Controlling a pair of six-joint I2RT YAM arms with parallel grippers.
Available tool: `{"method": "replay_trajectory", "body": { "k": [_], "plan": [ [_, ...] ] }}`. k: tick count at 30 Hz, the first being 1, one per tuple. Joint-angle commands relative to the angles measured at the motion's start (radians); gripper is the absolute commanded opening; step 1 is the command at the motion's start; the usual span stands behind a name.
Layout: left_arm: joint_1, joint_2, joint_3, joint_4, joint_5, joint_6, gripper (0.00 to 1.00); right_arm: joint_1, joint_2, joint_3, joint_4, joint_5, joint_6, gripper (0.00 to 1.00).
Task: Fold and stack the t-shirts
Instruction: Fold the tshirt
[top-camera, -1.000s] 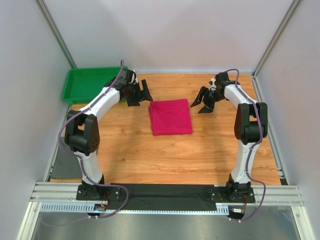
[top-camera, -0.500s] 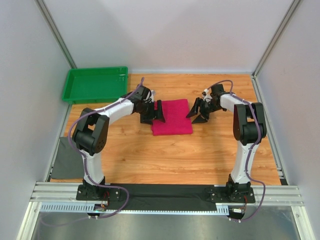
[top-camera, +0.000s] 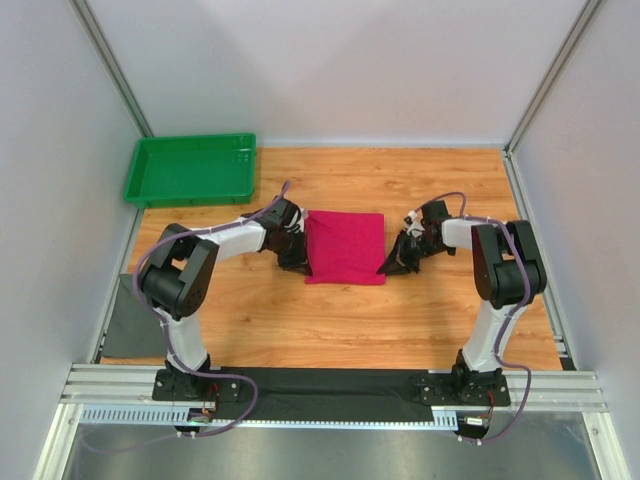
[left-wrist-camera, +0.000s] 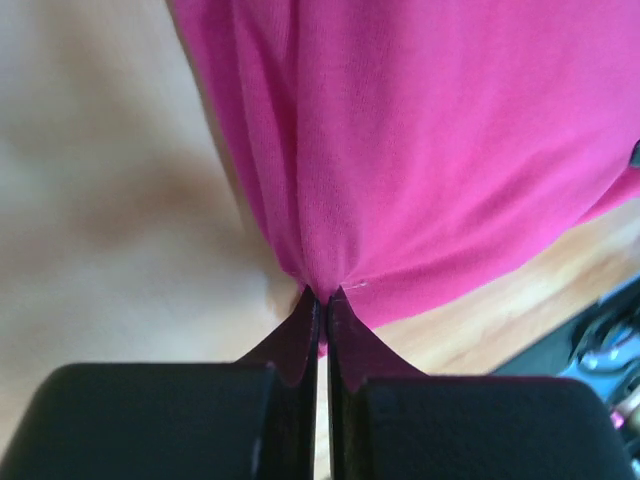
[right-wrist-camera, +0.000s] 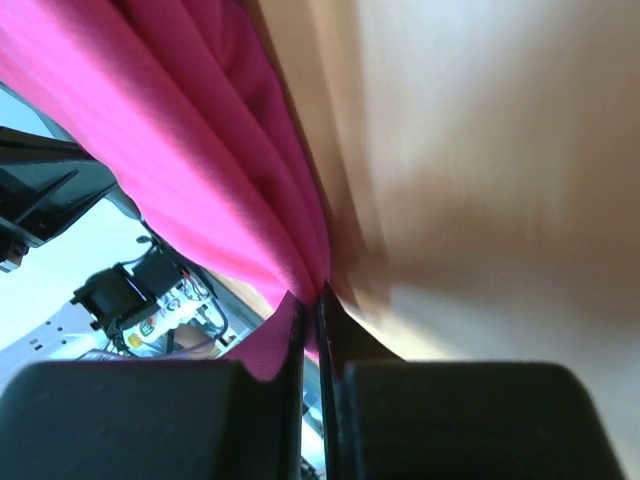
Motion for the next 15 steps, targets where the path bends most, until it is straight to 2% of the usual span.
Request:
{"method": "replay_trajectory", "body": {
  "k": [1,3,4,5,7,8,9,12,15],
  "plan": [
    [-0.056,-0.157,-0.103,-0.025,-0.010,-0.017,0.00,0.013,-0.160,-0.107,-0.003,0.027,0.050,0.03],
    [-0.074,-0.225,-0.193,-0.035,-0.009,-0.038,0.02,0.014,-0.287,-0.194,-0.066,0.041,0.051,0.11],
    [-0.080,-0.301,-0.221,-0.053,-0.012,-0.043,0.28,0.011,-0.331,-0.213,-0.096,0.055,0.050,0.21],
    [-0.081,-0.337,-0.246,-0.068,-0.016,-0.047,0.40,0.011,-0.406,-0.219,-0.129,0.075,0.042,0.41],
    [-0.079,-0.412,-0.263,-0.113,-0.076,-0.021,0.60,0.010,-0.457,-0.192,-0.192,0.122,0.021,0.54],
    [-0.074,-0.468,-0.257,-0.139,-0.094,-0.006,0.64,0.010,-0.468,-0.170,-0.202,0.144,-0.011,0.62],
    [-0.067,-0.492,-0.239,-0.139,-0.119,0.021,0.65,0.008,-0.462,-0.112,-0.209,0.176,-0.027,0.64],
    [-0.004,-0.477,-0.165,-0.105,-0.130,0.055,0.62,-0.004,-0.363,-0.020,-0.187,0.200,-0.063,0.63],
    [0.045,-0.356,-0.052,-0.058,-0.107,0.117,0.54,-0.009,-0.237,0.099,-0.153,0.198,-0.068,0.61]
  ]
}}
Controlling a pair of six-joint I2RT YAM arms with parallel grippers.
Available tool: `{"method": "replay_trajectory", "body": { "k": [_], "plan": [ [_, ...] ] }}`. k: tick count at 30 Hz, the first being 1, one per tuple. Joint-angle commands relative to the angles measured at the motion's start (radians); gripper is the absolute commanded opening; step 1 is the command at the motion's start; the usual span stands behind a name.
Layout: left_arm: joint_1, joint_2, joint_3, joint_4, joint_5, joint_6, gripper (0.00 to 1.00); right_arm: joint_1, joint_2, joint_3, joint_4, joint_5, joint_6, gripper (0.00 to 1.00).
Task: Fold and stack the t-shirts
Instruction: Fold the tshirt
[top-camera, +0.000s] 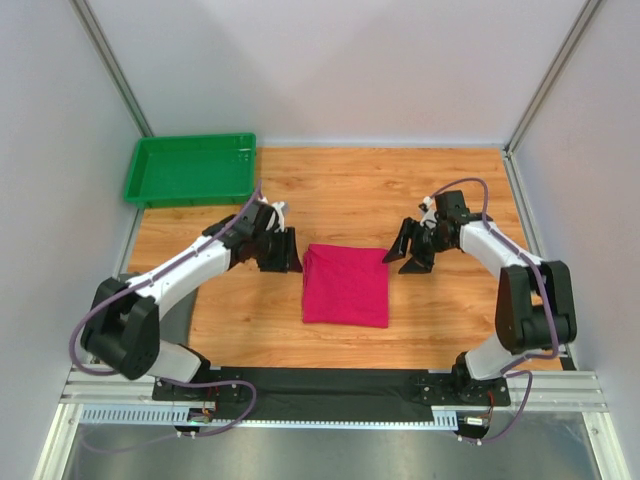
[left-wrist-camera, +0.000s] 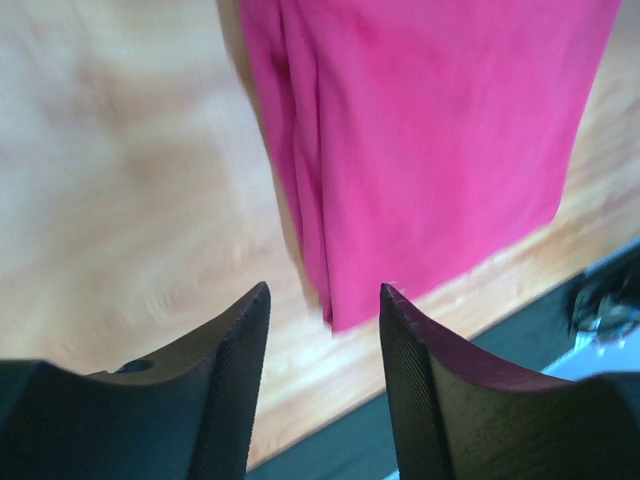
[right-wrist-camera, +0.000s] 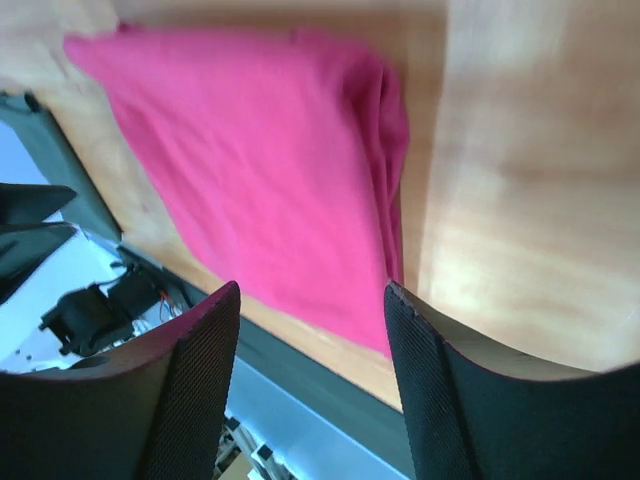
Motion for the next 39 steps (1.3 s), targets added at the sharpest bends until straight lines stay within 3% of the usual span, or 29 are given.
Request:
{"method": "replay_trajectory", "body": {
  "k": [1,8,12,24,29,30,33,34,39],
  "plan": [
    [0.041,0.149,0.131,0.088,-0.017,0.109,0.54,-0.008,0.105,0.138,0.047,0.045,-0.048,0.60],
    [0.048,0.459,0.456,0.015,0.048,0.215,0.62,-0.008,0.284,0.278,0.043,0.047,-0.088,0.60],
    [0.050,0.498,0.486,0.018,0.025,0.225,0.61,-0.008,0.328,0.303,0.040,0.044,-0.099,0.60],
    [0.051,0.565,0.532,-0.020,0.098,0.178,0.39,-0.008,0.395,0.336,0.050,0.004,-0.099,0.43],
    [0.053,0.573,0.535,-0.043,0.109,0.163,0.37,-0.008,0.409,0.355,0.046,-0.011,-0.100,0.36],
    [0.051,0.573,0.535,-0.045,0.109,0.161,0.30,-0.008,0.410,0.353,0.043,-0.011,-0.100,0.34],
    [0.053,0.580,0.566,-0.089,0.098,0.158,0.00,-0.007,0.407,0.364,0.037,-0.027,-0.093,0.04],
    [0.053,0.570,0.576,-0.108,0.088,0.153,0.00,-0.010,0.395,0.364,0.030,-0.030,-0.083,0.00],
    [0.053,0.504,0.655,-0.296,0.057,0.109,0.00,-0.007,0.317,0.373,-0.091,-0.010,-0.057,0.00]
  ]
}}
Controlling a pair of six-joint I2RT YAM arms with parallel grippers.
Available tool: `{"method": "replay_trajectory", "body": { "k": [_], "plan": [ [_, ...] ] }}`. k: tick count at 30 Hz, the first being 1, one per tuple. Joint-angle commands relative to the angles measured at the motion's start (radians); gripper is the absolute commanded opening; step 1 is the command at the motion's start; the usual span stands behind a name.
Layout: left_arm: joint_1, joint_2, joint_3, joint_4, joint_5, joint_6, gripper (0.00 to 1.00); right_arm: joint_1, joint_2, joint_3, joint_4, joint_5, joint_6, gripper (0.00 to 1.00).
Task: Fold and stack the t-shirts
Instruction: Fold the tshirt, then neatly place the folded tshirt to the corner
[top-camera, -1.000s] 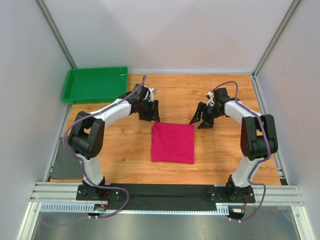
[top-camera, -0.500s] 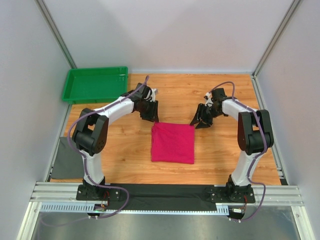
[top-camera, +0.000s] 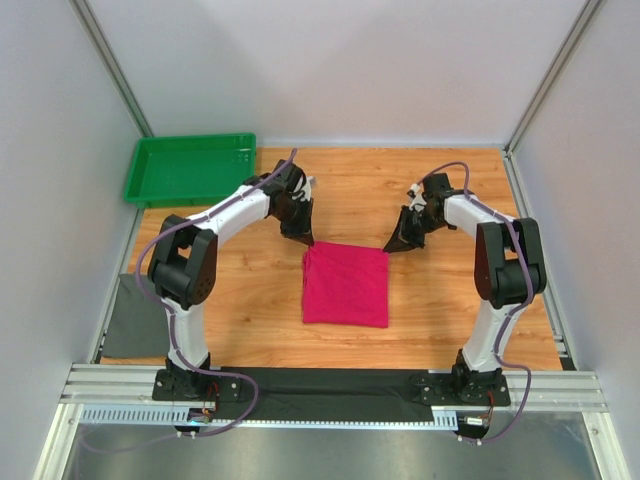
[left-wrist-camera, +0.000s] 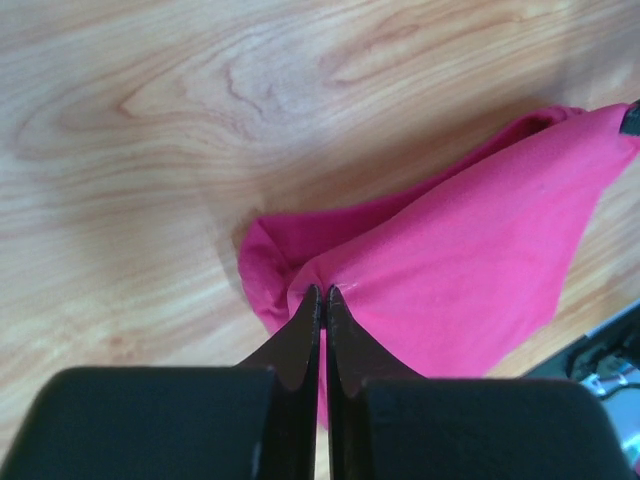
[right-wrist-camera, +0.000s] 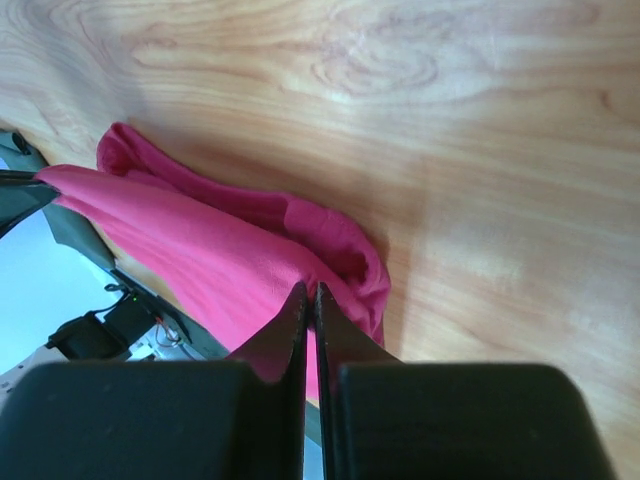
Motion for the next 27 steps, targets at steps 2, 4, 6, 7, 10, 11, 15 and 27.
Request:
{"method": "replay_trajectory", "body": {
  "k": [2,4,6,7,10,11,15,27],
  "plan": [
    [0.002,-0.086,0.068,-0.157,0.008,-0.037,0.00,0.000,-0.080,0.044,-0.093,-0.028,0.037,0.00],
    [0.008,-0.078,0.067,-0.192,0.019,-0.025,0.00,0.000,-0.057,0.054,-0.083,-0.042,0.045,0.00],
    [0.023,-0.048,0.053,-0.197,0.025,-0.014,0.00,0.000,0.005,0.102,-0.087,-0.049,0.045,0.00],
    [0.034,-0.035,0.045,-0.192,0.043,-0.009,0.00,0.002,0.028,0.119,-0.086,-0.060,0.040,0.00],
    [0.084,-0.006,0.032,-0.171,0.061,0.012,0.00,-0.001,0.111,0.192,-0.086,-0.040,0.011,0.00],
    [0.096,0.002,0.033,-0.158,0.072,0.021,0.00,-0.001,0.131,0.208,-0.087,-0.030,0.005,0.00],
    [0.156,0.071,0.076,-0.109,0.093,0.069,0.00,-0.003,0.205,0.252,-0.057,-0.030,0.000,0.01],
    [0.163,-0.158,-0.079,-0.034,-0.075,0.063,0.67,-0.003,0.138,0.246,-0.017,0.039,-0.017,0.42]
  ]
}}
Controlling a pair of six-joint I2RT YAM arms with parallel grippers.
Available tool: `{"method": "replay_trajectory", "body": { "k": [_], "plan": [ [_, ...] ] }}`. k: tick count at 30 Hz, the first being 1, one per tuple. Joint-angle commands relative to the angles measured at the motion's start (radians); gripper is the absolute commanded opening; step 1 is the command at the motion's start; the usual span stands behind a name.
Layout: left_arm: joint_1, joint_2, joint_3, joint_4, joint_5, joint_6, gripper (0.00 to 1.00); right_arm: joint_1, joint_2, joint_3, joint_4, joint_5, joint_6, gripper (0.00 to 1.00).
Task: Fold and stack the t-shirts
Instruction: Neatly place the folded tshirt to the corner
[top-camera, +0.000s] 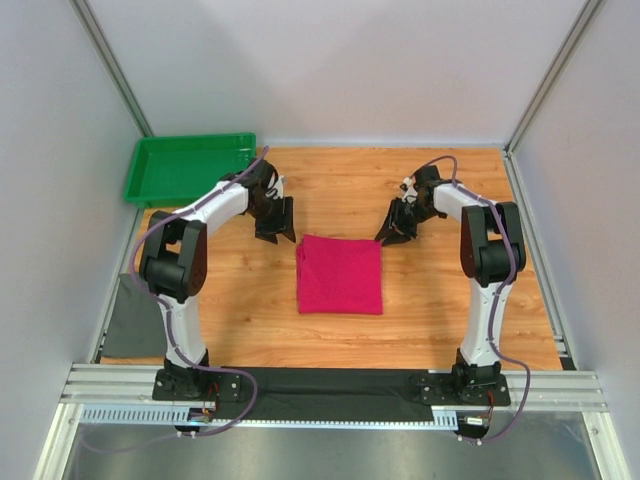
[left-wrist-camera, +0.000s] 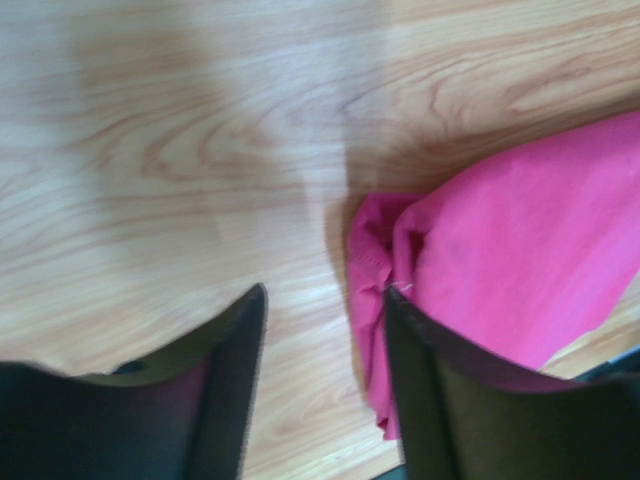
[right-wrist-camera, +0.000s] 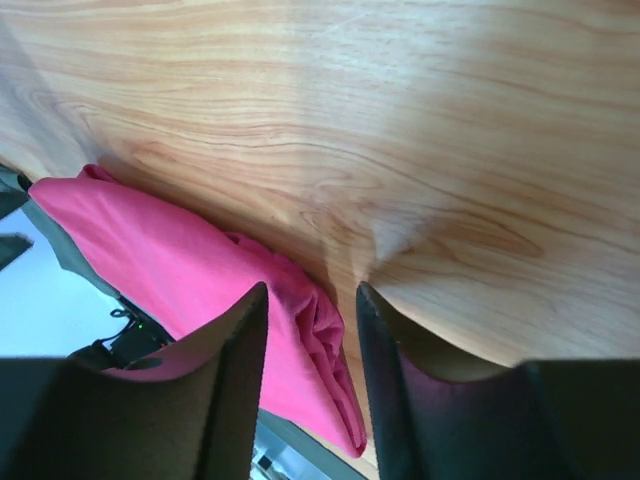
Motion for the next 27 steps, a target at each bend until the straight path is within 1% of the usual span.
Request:
{"method": "replay_trajectory", "body": {
  "k": [1,2,3,4,5,6,7,9,10,13,18,20,21,24,27],
  "plan": [
    [0.004,-0.178,-0.082,0.035,-0.019,0.015,0.69,-0.005,-0.086,0.032,-0.006,0.049,-0.033,0.43],
    [0.004,-0.221,-0.110,0.076,0.007,0.019,0.75,-0.005,-0.104,0.032,-0.018,0.054,-0.042,0.45],
    [0.004,-0.235,-0.137,0.101,0.033,0.021,0.79,-0.005,-0.117,0.023,-0.025,0.058,-0.044,0.51],
    [0.003,-0.243,-0.180,0.127,0.102,0.024,0.84,-0.005,-0.130,0.015,-0.035,0.072,-0.050,0.52],
    [0.004,-0.235,-0.199,0.175,0.144,0.030,0.93,-0.003,-0.158,0.009,-0.040,0.081,-0.059,0.53],
    [0.004,-0.226,-0.208,0.189,0.170,0.029,0.98,-0.005,-0.172,-0.006,-0.042,0.090,-0.064,0.54],
    [0.004,-0.218,-0.225,0.204,0.204,0.015,1.00,-0.003,-0.186,-0.014,-0.051,0.097,-0.067,0.54],
    [0.001,-0.201,-0.255,0.279,0.209,-0.005,1.00,-0.003,-0.219,-0.037,-0.058,0.100,-0.073,0.54],
    [0.000,-0.197,-0.259,0.314,0.189,-0.031,1.00,-0.003,-0.247,-0.049,-0.057,0.103,-0.071,0.54],
    [-0.014,-0.158,-0.236,0.316,0.152,-0.076,1.00,-0.003,-0.284,-0.103,-0.046,0.110,-0.070,0.54],
    [-0.066,-0.091,-0.222,0.381,0.077,-0.161,0.98,-0.003,-0.357,-0.210,-0.006,0.103,-0.054,0.53],
    [-0.080,-0.059,-0.213,0.378,0.049,-0.198,0.97,-0.003,-0.382,-0.255,0.006,0.098,-0.048,0.53],
    [-0.097,-0.051,-0.202,0.371,0.023,-0.201,0.97,-0.003,-0.391,-0.269,0.017,0.097,-0.047,0.53],
    [-0.120,-0.017,-0.179,0.335,0.003,-0.203,0.96,-0.003,-0.419,-0.309,0.027,0.097,-0.045,0.53],
    [-0.135,0.001,-0.189,0.328,-0.031,-0.203,0.94,-0.003,-0.426,-0.333,0.040,0.087,-0.045,0.52]
  ]
}}
